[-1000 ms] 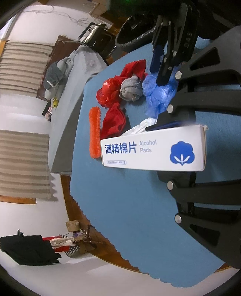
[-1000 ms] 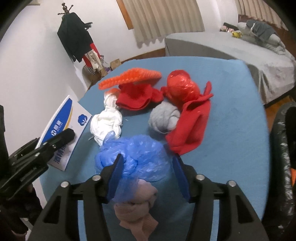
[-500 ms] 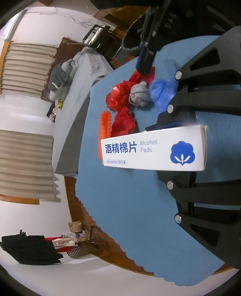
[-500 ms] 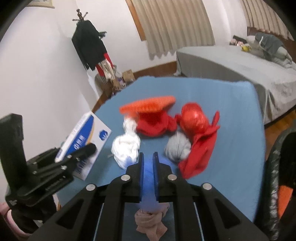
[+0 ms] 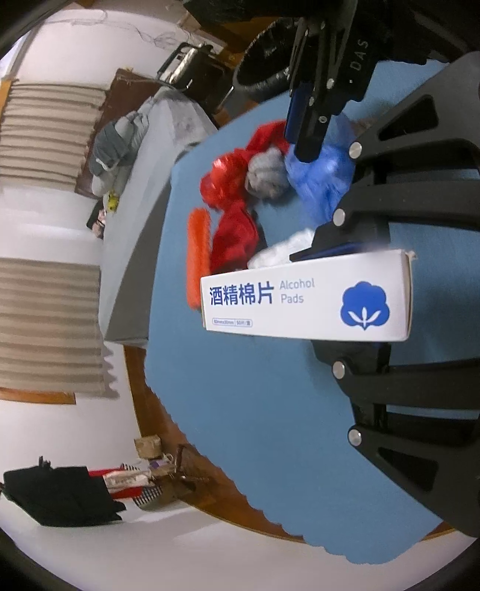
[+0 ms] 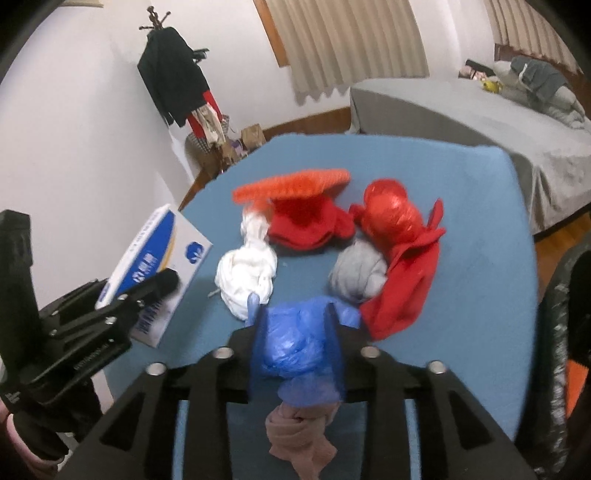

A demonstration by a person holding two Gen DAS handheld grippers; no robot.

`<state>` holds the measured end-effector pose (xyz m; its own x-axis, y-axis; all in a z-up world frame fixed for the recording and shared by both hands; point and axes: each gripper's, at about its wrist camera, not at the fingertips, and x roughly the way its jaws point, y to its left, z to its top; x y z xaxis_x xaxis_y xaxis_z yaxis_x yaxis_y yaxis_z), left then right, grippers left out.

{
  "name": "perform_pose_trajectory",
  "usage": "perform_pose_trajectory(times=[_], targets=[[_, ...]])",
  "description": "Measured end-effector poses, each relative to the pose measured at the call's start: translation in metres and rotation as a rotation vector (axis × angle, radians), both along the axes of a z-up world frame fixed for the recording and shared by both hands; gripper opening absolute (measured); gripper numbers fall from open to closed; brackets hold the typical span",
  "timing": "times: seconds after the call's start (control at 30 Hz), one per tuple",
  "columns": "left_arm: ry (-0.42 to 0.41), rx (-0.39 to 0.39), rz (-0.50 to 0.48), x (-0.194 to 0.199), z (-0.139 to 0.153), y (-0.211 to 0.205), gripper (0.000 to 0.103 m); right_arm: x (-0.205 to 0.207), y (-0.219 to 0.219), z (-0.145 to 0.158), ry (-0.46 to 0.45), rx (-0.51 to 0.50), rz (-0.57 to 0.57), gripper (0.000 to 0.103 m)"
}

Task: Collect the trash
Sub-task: 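Grasp the blue plastic bag with the right tool, then drop blue bag and box into the bin with both tools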

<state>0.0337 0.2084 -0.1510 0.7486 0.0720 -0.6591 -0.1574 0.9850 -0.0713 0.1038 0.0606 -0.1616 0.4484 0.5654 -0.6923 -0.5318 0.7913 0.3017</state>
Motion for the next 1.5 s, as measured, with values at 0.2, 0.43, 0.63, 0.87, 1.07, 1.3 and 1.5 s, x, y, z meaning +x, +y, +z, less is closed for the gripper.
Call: perform_pose_trajectory(times=[0.2, 0.43, 0.63, 0.87, 1.07, 1.3, 1.5], targets=[[0.011, -0.008, 0.028, -0.004, -0.004, 0.014, 0.031, 0.003, 0.023, -0.019, 0.008, -0.093, 0.002, 0.072], [-0.003, -0.020, 0.021, -0.002, 0.001, 0.014, 0.031, 0.004, 0.033, -0.026, -0.017, -0.149, 0.047, 0.049], [-0.024, -0.019, 0.005, -0.001, 0.009, 0.006, 0.031, 0.002, 0.011, 0.013, -0.069, 0.002, 0.033, 0.048], [-0.071, -0.023, -0.037, 0.006, 0.029, -0.015, 0.031, -0.002, -0.033, 0.061, -0.155, 0.088, -0.052, 0.049], [-0.112, -0.039, -0.119, 0.022, 0.046, -0.052, 0.030, -0.002, -0.086, 0.083, -0.208, 0.090, -0.157, 0.050], [-0.132, -0.056, -0.243, 0.040, 0.054, -0.107, 0.030, 0.000, -0.149, 0.087, -0.235, 0.058, -0.301, 0.050], [-0.132, -0.080, -0.366, 0.052, 0.053, -0.164, 0.030, 0.000, -0.203, 0.078, -0.220, 0.028, -0.429, 0.052]])
